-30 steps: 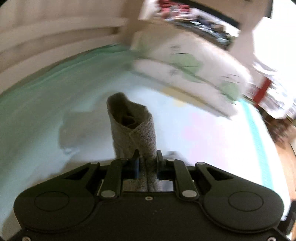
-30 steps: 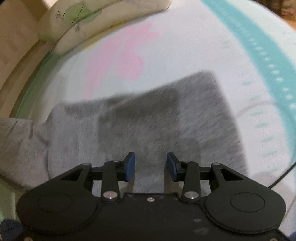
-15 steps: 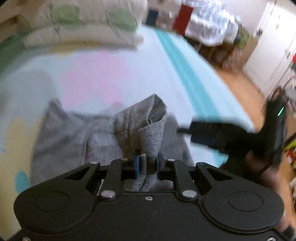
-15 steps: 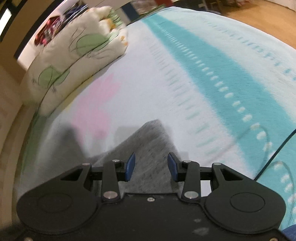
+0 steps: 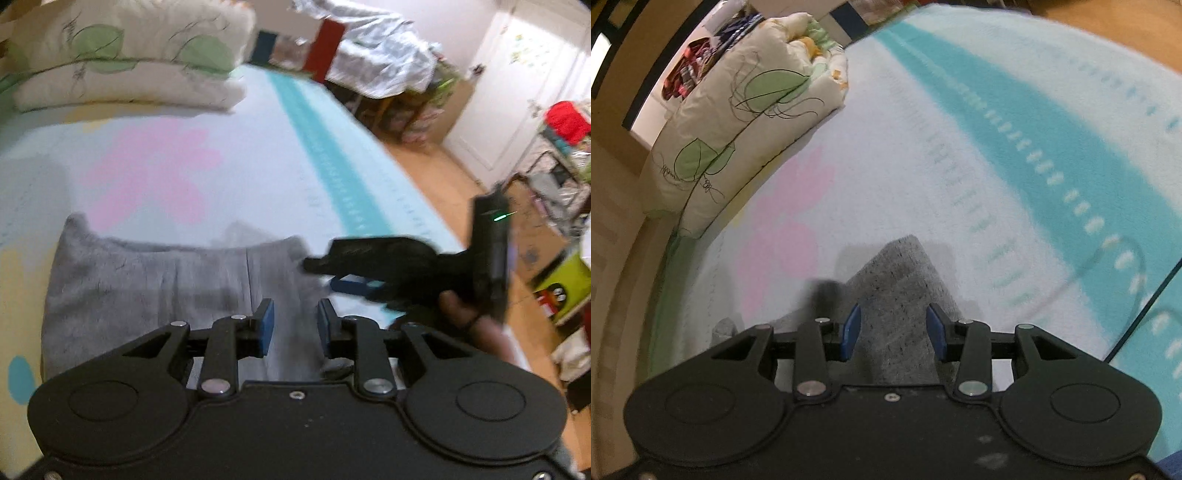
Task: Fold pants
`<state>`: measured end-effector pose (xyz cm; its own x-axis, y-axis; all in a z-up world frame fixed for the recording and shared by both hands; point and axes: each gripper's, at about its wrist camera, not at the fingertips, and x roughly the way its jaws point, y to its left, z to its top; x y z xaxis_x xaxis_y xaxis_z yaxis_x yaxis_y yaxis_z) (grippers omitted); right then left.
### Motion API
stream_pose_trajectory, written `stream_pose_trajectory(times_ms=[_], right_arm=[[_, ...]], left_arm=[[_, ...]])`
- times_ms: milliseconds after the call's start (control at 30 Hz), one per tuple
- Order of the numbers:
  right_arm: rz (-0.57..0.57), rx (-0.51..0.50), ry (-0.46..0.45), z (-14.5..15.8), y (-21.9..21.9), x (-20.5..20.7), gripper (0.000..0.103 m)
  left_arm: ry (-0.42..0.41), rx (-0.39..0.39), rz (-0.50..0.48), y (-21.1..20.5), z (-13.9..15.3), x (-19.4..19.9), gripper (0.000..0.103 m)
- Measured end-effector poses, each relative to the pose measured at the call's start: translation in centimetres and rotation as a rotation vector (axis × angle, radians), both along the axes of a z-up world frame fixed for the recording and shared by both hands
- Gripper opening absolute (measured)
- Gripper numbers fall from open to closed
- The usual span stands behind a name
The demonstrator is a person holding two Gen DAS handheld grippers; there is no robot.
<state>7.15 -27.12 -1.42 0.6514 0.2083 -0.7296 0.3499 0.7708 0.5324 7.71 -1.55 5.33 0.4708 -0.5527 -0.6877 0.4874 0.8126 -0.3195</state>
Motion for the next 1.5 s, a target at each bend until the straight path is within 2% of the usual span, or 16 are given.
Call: stream_pose_trajectory(times_ms=[67,167,400,633,867,1067,1167,1333,1433,1500], right_arm=[[-0.003,0.069,0.012,-0.4,-0.5,0.0,0.043],[0.006,0.104,0.016,-0.5,-0.5,-0.3,0.043],[0.055,0.058,0.083,-0.6,0.6,0.0,0.043],[0.132,0.027,0.127,-0.4,1.5,0.0,0.044],[0.199,-0.024,0.209,-0.5,2.2,0.3,0.044],[0.389,-0.023,0.334,-0.5,2.1,1.8,0.044],[0.435,-0.013,0.371,-1.1,1.8,2.5,0.044],[0.428,0.156,0.368,-2.8,1.1,3.3,0.045],[0.404,0.199,0.329,-3.2,1.4,3.5,0.045],[0.401,0.184,0.306,-3.2,2.0,3.6,0.045]], left_arm=[[-0.013,-0.011,-0.004,-0.2,0.7,-0.1,0.034],[-0.003,-0.003,0.066,0.5,1.0,0.6,0.036],[0.076,0.208,0.302,5.5,-1.6,3.3,0.036],[0.138,0.271,0.405,11.1,-3.6,2.9,0.036],[0.15,0.301,0.376,12.2,-4.5,2.5,0.037],[0.175,0.269,0.377,13.6,-5.5,2.3,0.037],[0.186,0.245,0.382,14.0,-5.7,2.3,0.037],[0.182,0.231,0.378,14.3,-5.6,2.3,0.037],[0.179,0.233,0.378,14.5,-5.5,2.4,0.037],[0.179,0.237,0.381,14.6,-5.6,2.5,0.037]])
